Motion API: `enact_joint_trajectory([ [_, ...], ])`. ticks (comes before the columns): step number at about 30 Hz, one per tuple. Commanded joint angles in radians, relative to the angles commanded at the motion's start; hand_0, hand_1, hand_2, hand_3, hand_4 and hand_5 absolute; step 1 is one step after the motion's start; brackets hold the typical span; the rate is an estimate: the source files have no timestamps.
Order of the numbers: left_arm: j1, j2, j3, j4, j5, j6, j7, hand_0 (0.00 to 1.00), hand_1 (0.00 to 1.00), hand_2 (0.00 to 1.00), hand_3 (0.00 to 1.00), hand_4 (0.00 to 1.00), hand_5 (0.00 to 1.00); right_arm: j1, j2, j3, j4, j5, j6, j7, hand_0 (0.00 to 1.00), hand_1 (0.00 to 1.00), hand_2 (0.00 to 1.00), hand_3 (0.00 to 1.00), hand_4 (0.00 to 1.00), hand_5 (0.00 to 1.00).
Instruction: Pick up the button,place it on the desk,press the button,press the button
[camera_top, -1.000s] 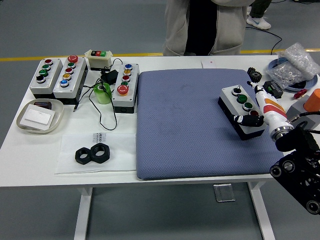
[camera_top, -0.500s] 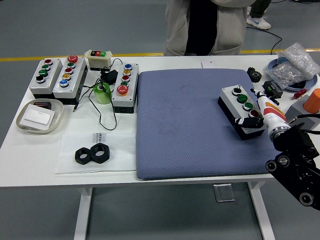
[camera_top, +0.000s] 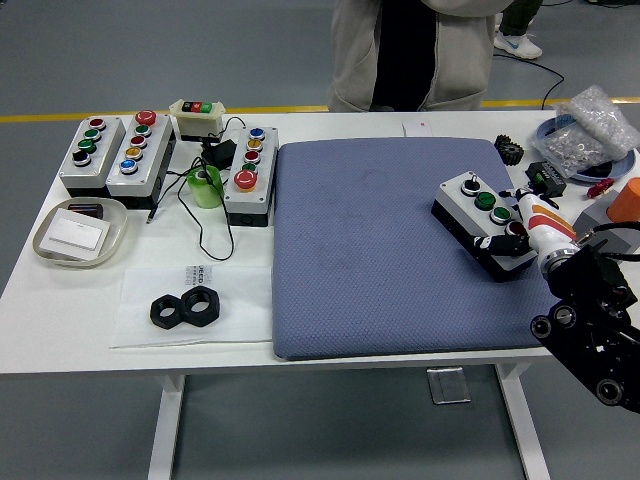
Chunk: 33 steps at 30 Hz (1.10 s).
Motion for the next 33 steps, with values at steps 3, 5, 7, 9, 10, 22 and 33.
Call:
enact_joint_trajectory([
  [3,0.002,0.000,-0.005,0.000,0.007,0.000,0.002,0.724,0.826,0.857,0.824,0.624,0.998,0.001,-0.005,-0.010,0.001,-0.006,-0.003,-0.007,0.485,0.429,0.484,0.727,0.899,0.153],
  [5,0.002,0.000,-0.005,0.000,0.009,0.000,0.003,0.724,0.826,0.857,0.824,0.624,0.998,0.001,-0.010,-0.022,0.004,-0.005,-0.017,-0.012,0.485,0.429,0.484,0.727,0.899,0.153],
  [7,0.003,0.000,-0.006,0.000,0.011,0.000,0.003,0.724,0.826,0.857,0.824,0.624,0.998,-0.001,-0.016,-0.030,0.011,-0.012,-0.029,-0.015,0.485,0.429,0.484,0.727,0.899,0.153],
  [9,0.004,0.000,-0.009,0.000,0.013,0.001,0.004,0.726,0.826,0.857,0.824,0.624,0.998,-0.003,-0.026,-0.039,0.022,-0.011,-0.041,-0.012,0.442,0.392,0.451,0.644,0.797,0.077],
  [10,0.004,0.000,-0.008,0.000,0.013,0.001,0.003,0.726,0.826,0.857,0.824,0.624,0.998,-0.003,-0.041,-0.054,0.035,-0.011,-0.049,-0.001,0.442,0.392,0.451,0.644,0.797,0.077],
  [22,0.003,0.000,-0.001,0.001,-0.001,0.000,0.000,0.731,0.826,0.858,0.824,0.625,0.998,0.044,-0.197,-0.248,0.190,0.060,-0.058,0.211,0.429,0.384,0.436,0.623,0.758,0.098],
  [33,-0.004,0.000,0.007,0.002,-0.015,0.000,-0.002,0.736,0.827,0.857,0.824,0.624,0.998,0.097,-0.270,-0.345,0.258,-0.009,0.085,0.486,0.426,0.388,0.432,0.621,0.768,0.085],
])
